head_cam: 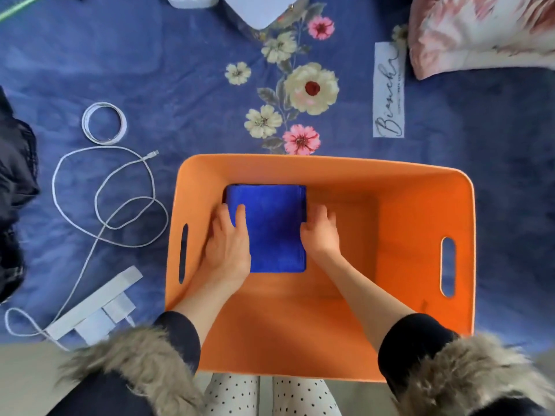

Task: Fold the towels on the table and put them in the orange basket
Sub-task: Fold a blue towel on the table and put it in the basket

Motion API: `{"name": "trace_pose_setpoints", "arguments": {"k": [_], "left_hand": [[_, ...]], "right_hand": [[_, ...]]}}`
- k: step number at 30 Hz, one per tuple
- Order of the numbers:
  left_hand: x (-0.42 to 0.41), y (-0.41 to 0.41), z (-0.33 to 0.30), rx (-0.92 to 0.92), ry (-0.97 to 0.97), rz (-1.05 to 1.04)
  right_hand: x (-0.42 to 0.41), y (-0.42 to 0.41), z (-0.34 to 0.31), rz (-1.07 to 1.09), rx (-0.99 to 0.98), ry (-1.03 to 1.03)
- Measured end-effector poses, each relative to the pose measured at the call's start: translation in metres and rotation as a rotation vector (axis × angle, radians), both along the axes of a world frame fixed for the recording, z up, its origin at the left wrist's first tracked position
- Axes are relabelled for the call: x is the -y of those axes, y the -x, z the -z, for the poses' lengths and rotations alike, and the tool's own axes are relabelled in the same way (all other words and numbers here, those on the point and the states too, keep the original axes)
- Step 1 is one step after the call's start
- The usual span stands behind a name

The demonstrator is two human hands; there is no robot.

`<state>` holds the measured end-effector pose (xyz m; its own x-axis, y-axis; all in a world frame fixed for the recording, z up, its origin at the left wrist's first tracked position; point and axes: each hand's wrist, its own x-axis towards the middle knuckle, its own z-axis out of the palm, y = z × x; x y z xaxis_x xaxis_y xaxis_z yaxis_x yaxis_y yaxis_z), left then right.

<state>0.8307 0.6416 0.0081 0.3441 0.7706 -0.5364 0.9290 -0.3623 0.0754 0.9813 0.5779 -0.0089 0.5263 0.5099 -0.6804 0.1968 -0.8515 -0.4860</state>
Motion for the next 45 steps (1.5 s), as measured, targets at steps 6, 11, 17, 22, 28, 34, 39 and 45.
{"name": "trace_pose_setpoints", "arguments": {"k": [6,11,17,22,28,34,39,45], "left_hand": [[-0.003,0.001,0.020,-0.248,0.033,0.392],[-0.010,-0.001,0.039,-0.360,0.008,0.443],[-0.012,-0.006,0.048,-0.378,0.018,0.447],[-0.020,-0.006,0.027,-0.313,0.145,0.413],[0.007,0.000,-0.047,0.010,0.258,0.116],[0.038,-0.001,-0.146,0.307,0.222,-0.017],[0.046,-0.006,-0.207,0.528,0.170,0.006],[0.046,-0.032,-0.254,0.661,0.181,0.230]], "right_hand": [[0.035,0.007,0.008,-1.159,0.474,-0.006],[0.020,-0.006,0.032,-1.194,0.534,0.082],[0.016,-0.006,0.045,-1.172,0.521,0.148],[0.012,-0.016,0.025,-1.223,0.461,0.145],[0.039,-0.032,-0.052,-0.956,0.367,0.076],[0.071,-0.042,-0.163,-0.659,0.422,-0.032],[0.101,-0.048,-0.241,-0.422,0.494,-0.075],[0.152,-0.034,-0.301,-0.044,0.567,-0.140]]}}
